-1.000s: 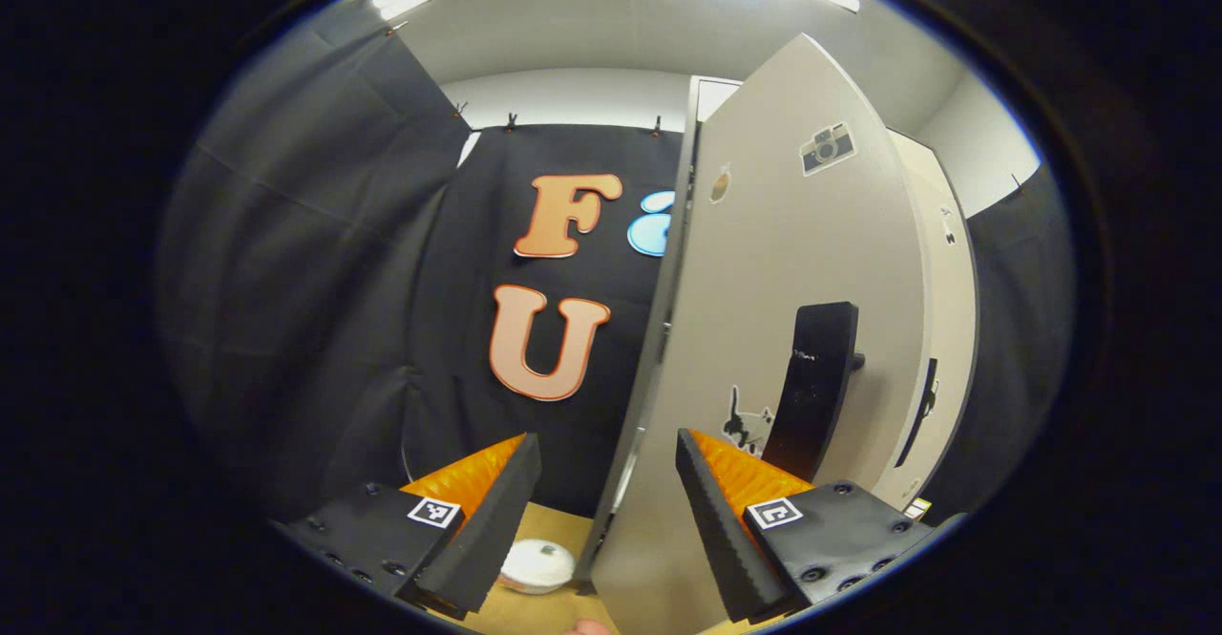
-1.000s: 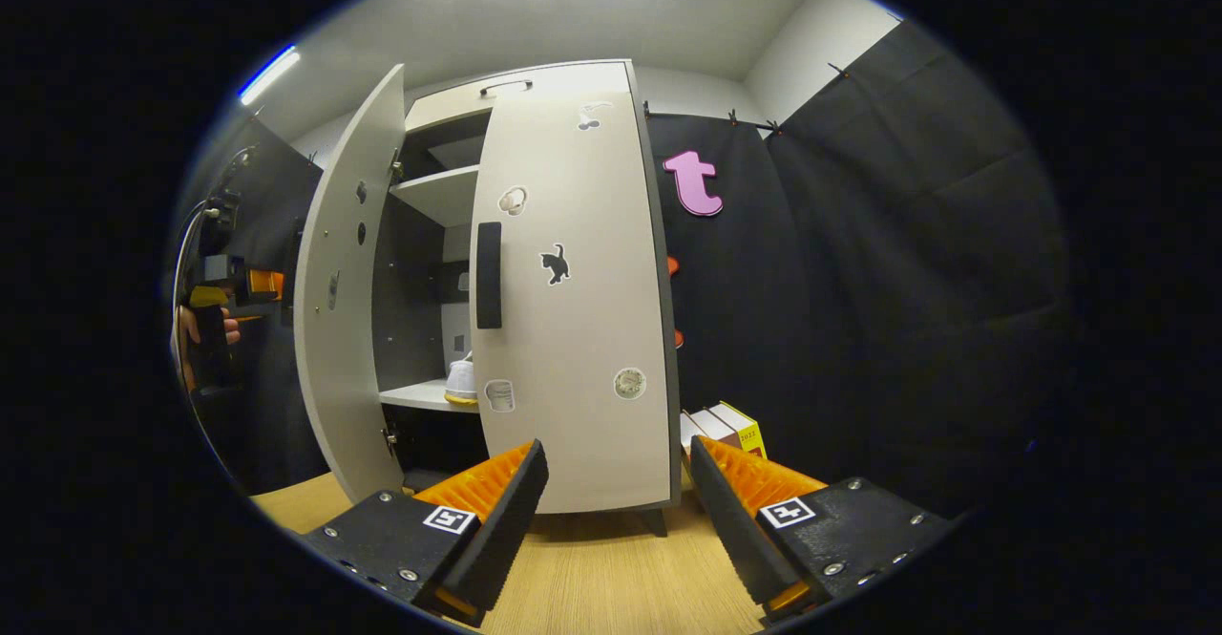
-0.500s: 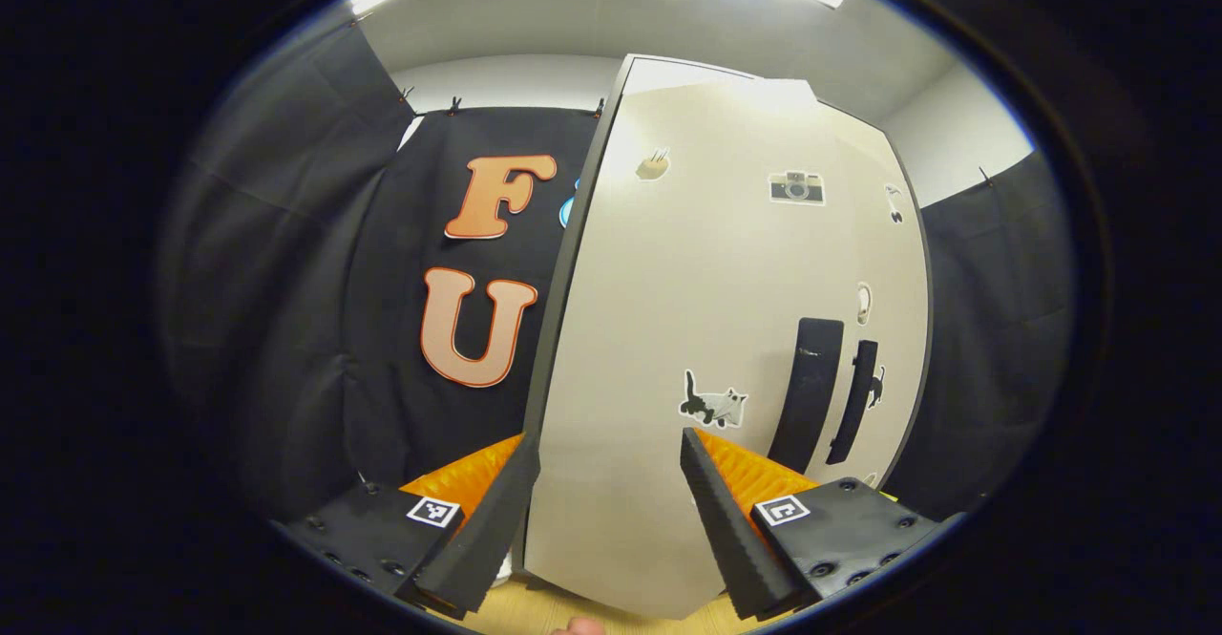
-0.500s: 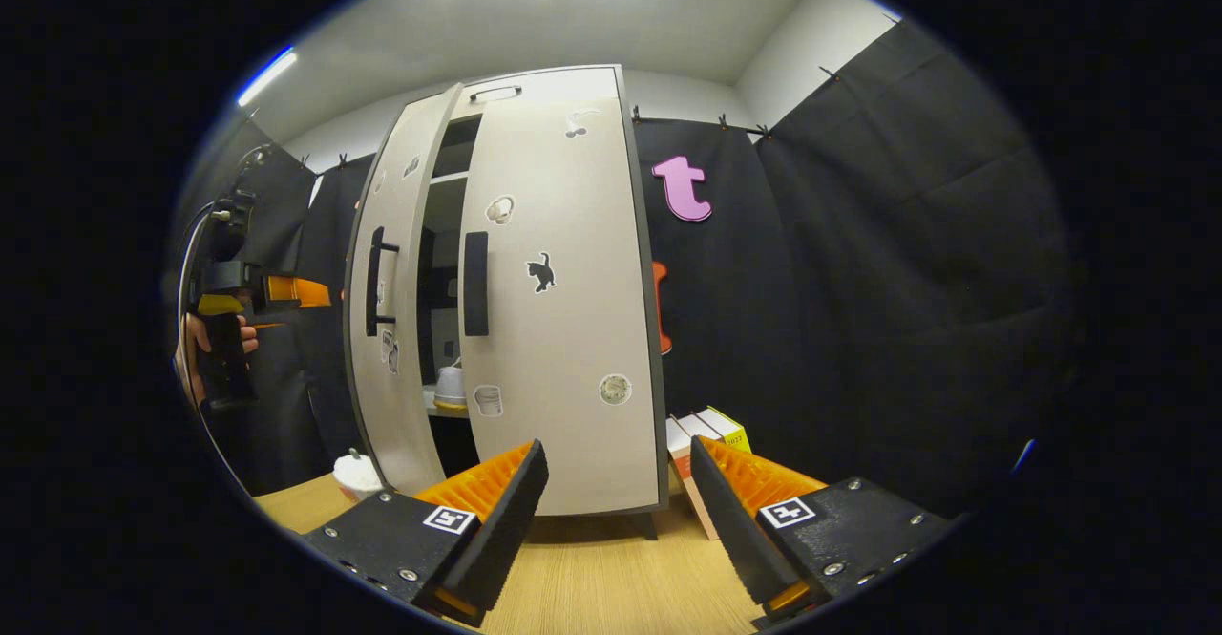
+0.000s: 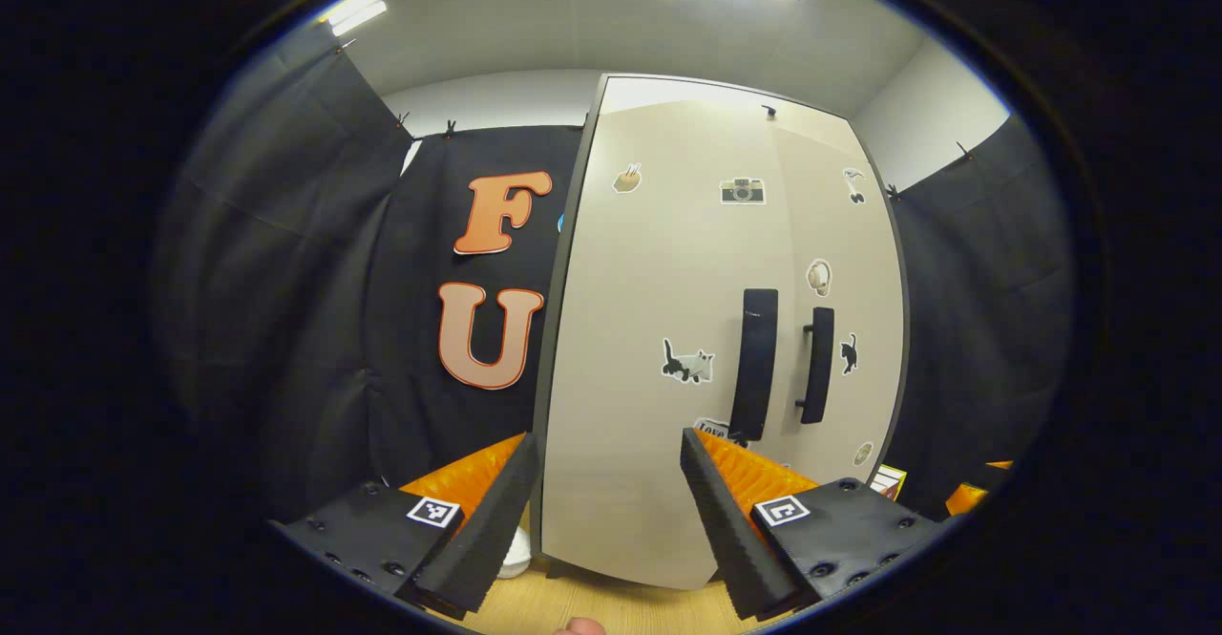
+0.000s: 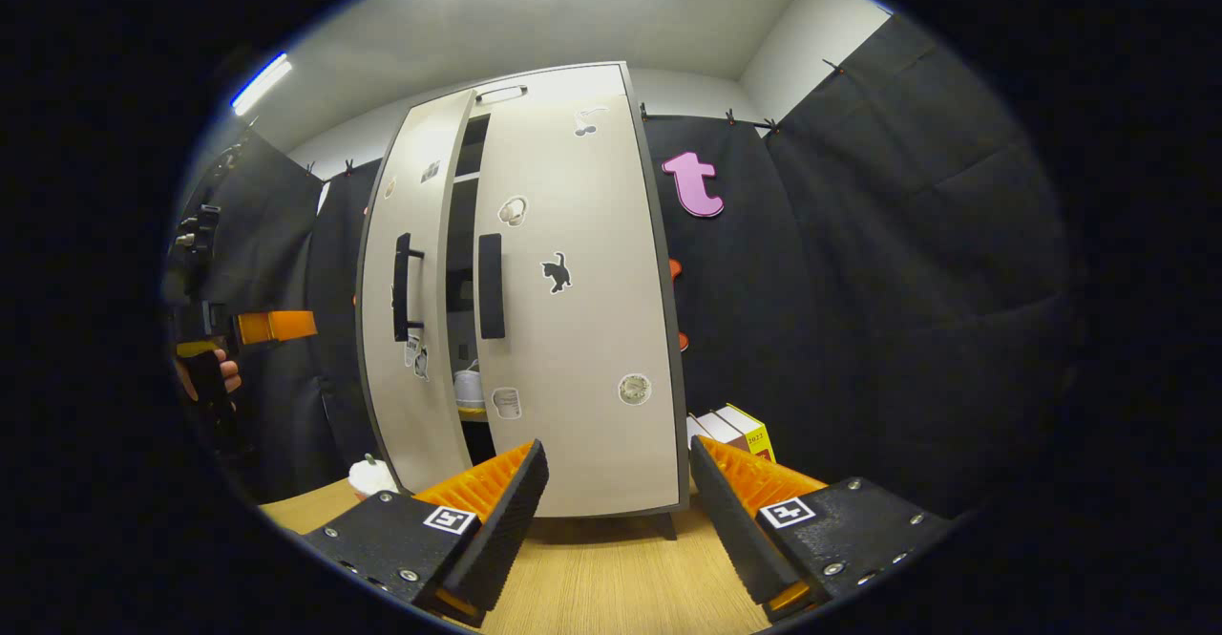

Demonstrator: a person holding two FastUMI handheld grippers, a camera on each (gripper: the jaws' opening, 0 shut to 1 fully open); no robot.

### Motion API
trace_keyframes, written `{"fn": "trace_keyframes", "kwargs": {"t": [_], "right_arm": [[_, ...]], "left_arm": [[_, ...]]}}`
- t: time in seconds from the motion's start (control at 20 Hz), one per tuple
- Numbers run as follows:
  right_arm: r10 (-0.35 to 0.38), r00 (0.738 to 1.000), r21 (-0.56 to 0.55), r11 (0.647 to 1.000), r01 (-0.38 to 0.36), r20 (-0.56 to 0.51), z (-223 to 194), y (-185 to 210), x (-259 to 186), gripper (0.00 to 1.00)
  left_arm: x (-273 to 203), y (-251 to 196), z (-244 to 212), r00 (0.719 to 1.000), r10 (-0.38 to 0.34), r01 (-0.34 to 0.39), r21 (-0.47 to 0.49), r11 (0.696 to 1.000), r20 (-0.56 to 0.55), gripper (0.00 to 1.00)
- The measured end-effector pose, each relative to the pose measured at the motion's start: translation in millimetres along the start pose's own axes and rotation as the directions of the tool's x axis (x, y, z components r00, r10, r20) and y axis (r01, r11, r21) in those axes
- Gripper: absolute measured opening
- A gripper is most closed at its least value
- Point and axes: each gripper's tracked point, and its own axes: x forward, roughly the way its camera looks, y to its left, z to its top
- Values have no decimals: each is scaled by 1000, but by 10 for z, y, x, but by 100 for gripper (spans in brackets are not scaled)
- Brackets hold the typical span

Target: Grab one shoe with the right hand and put it into the shoe cabinet, grab the other shoe with the left hand and put it into the shoe cabinet; then close the right door with the right hand and the left door with the left hand.

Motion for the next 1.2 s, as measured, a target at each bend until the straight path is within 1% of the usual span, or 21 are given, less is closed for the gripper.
{"fn": "trace_keyframes", "kwargs": {"t": [0.05, 0.1, 0.15, 0.25, 0.3, 0.35, 0.45, 0.5, 0.55, 0.65, 0.85, 1.05, 1.2], "right_arm": [[3, 1000, -2, 1000, -3, -2, -2, 12, -7, 92], [5, 1000, -4, 1000, -5, -4, -11, 23, -13, 92], [9, 1000, -5, 1000, -9, -6, -17, 43, -20, 92], [18, 1000, -10, 1000, -18, -9, -30, 80, -33, 92], [19, 1000, -17, 1000, -19, -11, -39, 98, -39, 92], [21, 1000, -22, 1000, -22, -13, -53, 112, -50, 92], [29, 999, -27, 999, -29, -15, -69, 154, -76, 92], [32, 999, -29, 999, -32, -15, -75, 175, -88, 92], [32, 999, -32, 999, -33, -14, -85, 177, -106, 92], [33, 999, -35, 999, -33, -14, -97, 190, -119, 92], [38, 999, -21, 999, -39, -12, -114, 235, -157, 92], [34, 999, -21, 999, -34, -17, -144, 217, -195, 92], [26, 999, -20, 999, -27, -20, -148, 180, -203, 93]], "left_arm": [[-78, -14, -67, 1000, 5, -5, 5, 1000, -3, 96], [-155, -59, -148, 1000, 3, -3, 7, 1000, -7, 99], [-229, -101, -226, 1000, 0, 0, 6, 1000, -12, 96], [-370, -180, -388, 1000, -6, 6, -1, 1000, -18, 96], [-435, -205, -463, 1000, -6, 6, -4, 1000, -25, 94], [-488, -228, -517, 1000, -7, 7, -8, 1000, -28, 96], [-605, -262, -623, 1000, -8, 8, -8, 1000, -31, 96], [-637, -268, -661, 1000, -6, 6, -3, 1000, -31, 94], [-665, -280, -683, 1000, -7, 7, 8, 1000, -26, 96], [-699, -299, -707, 1000, -8, 8, 24, 1000, -18, 96], [-753, -352, -866, 998, -20, 20, 5, 1000, -56, 96], [-782, -316, -965, 996, -9, 7, -17, 1000, -88, 96], [-739, -270, -940, 997, -1, 1, 5, 1000, -78, 96]]}}
